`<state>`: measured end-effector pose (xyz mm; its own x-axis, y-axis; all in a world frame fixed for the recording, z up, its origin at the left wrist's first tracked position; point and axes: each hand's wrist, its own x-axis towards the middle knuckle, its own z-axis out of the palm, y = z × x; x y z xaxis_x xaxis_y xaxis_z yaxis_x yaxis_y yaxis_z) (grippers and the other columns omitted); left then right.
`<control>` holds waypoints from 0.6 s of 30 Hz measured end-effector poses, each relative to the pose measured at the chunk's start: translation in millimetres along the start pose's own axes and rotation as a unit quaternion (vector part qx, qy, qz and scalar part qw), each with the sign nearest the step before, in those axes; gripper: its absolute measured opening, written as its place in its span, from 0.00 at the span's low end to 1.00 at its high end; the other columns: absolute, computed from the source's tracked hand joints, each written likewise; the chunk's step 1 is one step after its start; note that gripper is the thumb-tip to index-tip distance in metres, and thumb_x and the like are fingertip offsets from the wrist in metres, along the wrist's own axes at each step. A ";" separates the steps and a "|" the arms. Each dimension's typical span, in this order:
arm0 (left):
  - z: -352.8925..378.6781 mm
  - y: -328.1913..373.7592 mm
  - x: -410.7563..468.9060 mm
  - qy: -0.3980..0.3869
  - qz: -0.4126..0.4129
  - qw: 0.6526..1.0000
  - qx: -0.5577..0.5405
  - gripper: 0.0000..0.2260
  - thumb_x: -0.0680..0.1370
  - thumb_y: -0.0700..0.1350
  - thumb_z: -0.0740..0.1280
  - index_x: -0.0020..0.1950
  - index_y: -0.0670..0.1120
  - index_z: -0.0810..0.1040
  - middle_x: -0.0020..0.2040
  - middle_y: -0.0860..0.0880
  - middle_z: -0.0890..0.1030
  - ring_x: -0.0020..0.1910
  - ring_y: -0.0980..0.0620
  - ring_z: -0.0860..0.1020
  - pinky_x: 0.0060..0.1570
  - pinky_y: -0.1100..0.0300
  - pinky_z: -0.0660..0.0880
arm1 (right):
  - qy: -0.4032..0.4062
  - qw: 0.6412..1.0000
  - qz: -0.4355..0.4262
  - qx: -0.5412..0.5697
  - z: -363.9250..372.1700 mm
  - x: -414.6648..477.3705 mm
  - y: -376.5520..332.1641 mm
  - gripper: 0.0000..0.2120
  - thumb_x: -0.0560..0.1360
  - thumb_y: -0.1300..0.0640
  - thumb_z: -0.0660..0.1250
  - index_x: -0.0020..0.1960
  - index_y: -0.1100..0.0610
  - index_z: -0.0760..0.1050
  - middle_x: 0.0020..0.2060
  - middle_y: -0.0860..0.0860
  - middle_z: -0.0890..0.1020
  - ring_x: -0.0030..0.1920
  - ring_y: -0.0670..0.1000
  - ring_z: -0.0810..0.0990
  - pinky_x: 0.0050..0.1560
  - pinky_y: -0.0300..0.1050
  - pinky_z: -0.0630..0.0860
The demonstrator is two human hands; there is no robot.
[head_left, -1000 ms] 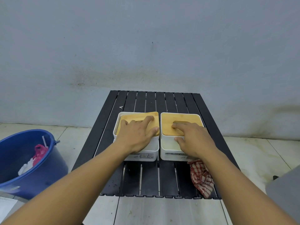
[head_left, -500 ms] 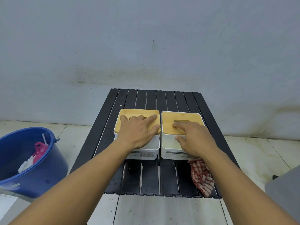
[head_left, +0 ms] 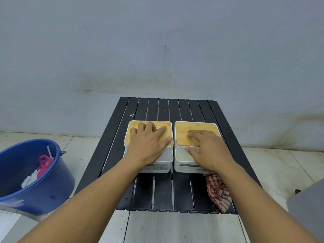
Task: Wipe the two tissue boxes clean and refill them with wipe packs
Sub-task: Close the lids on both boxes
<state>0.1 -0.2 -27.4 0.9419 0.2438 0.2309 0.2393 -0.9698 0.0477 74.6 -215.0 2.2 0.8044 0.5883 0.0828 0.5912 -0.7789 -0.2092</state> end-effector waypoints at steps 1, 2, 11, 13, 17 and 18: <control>-0.3 0.1 -2.2 0.027 0.005 1.000 0.002 0.27 0.82 0.68 0.47 0.73 0.60 0.74 0.59 0.50 0.75 0.57 0.45 0.72 0.54 0.47 0.66 | 0.014 1.000 0.002 0.000 1.6 -0.9 -1.3 0.25 0.79 0.39 0.63 0.74 0.46 0.69 0.72 0.47 0.72 0.72 0.52 0.67 0.73 0.54 0.63; -1.6 0.4 -4.0 0.050 0.009 0.999 0.000 0.27 0.82 0.67 0.48 0.72 0.58 0.75 0.58 0.49 0.76 0.56 0.44 0.73 0.53 0.47 0.68 | 0.025 1.000 0.001 -0.004 3.8 -1.8 -2.2 0.26 0.79 0.39 0.62 0.74 0.46 0.69 0.72 0.49 0.71 0.74 0.53 0.65 0.74 0.55 0.62; -27.1 -15.6 -28.1 -0.005 -0.032 0.999 -0.016 0.36 0.77 0.69 0.37 0.80 0.60 0.63 0.79 0.49 0.67 0.80 0.44 0.58 0.76 0.43 0.56 | -0.015 0.998 0.062 -0.002 -15.7 -3.4 16.2 0.30 0.76 0.63 0.57 0.71 0.37 0.70 0.63 0.45 0.77 0.63 0.54 0.71 0.63 0.58 0.67; -27.3 -18.9 -29.6 -0.006 -0.032 0.999 -0.020 0.36 0.77 0.69 0.36 0.79 0.60 0.64 0.78 0.49 0.69 0.80 0.44 0.60 0.76 0.42 0.55 | -0.033 0.996 0.062 -0.050 -22.5 9.6 17.4 0.29 0.77 0.65 0.57 0.69 0.38 0.73 0.61 0.45 0.79 0.61 0.54 0.70 0.61 0.56 0.66; -16.2 -16.0 -30.2 -0.009 -0.026 0.999 -0.035 0.32 0.78 0.68 0.38 0.75 0.63 0.68 0.73 0.52 0.74 0.78 0.44 0.63 0.76 0.38 0.56 | -0.146 0.988 0.044 -0.034 -29.8 45.4 15.8 0.19 0.83 0.57 0.60 0.67 0.39 0.76 0.66 0.50 0.78 0.65 0.56 0.75 0.65 0.54 0.74; -14.4 -14.4 -30.6 -0.012 -0.027 0.999 -0.040 0.32 0.78 0.68 0.39 0.74 0.63 0.69 0.73 0.53 0.74 0.78 0.44 0.63 0.75 0.38 0.56 | -0.173 0.983 0.037 -0.048 -30.6 53.9 13.7 0.20 0.82 0.59 0.60 0.68 0.40 0.76 0.68 0.50 0.77 0.65 0.57 0.75 0.65 0.54 0.74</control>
<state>-35.5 6.1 -21.1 0.9335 0.2956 0.2028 0.2717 -0.9525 0.1376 127.8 -200.6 33.6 0.7867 0.5557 -0.2689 0.5485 -0.8291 -0.1087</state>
